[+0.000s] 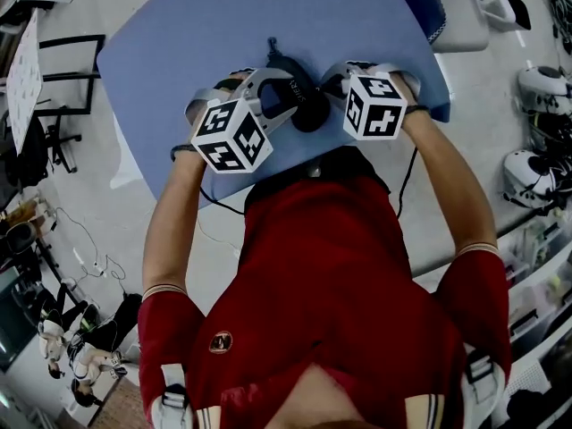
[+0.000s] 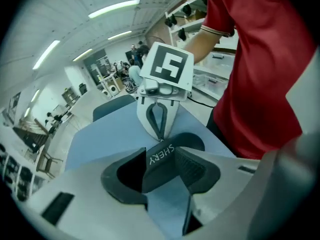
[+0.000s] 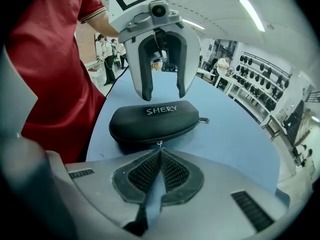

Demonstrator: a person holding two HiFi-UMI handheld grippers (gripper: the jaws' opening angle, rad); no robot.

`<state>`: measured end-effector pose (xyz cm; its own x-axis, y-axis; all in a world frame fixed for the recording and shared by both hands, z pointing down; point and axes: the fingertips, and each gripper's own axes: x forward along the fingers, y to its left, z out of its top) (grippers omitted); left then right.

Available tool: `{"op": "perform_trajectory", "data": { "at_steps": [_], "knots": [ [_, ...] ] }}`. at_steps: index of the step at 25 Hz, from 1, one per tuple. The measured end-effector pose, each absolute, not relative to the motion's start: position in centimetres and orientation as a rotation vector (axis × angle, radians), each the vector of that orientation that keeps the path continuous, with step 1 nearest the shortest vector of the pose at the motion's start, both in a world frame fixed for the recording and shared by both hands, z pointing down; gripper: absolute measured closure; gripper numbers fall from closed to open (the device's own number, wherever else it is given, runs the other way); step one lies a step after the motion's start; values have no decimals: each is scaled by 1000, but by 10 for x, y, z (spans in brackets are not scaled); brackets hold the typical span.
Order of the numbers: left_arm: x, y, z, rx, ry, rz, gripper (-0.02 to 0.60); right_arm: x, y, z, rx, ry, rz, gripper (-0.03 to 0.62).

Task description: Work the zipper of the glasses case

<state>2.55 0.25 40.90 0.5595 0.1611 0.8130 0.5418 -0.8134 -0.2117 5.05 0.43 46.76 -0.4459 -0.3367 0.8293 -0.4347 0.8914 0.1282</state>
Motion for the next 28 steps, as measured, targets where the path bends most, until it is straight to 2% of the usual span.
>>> {"op": "perform_trajectory", "data": {
  "at_steps": [13, 28],
  "knots": [
    [34, 6, 430, -1871, -1025, -1159, 393, 62, -9, 472, 512, -2073, 56, 595],
    [38, 9, 437, -1858, -1303, -1212, 388, 67, 0, 478, 484, -2023, 78, 595]
  ]
}}
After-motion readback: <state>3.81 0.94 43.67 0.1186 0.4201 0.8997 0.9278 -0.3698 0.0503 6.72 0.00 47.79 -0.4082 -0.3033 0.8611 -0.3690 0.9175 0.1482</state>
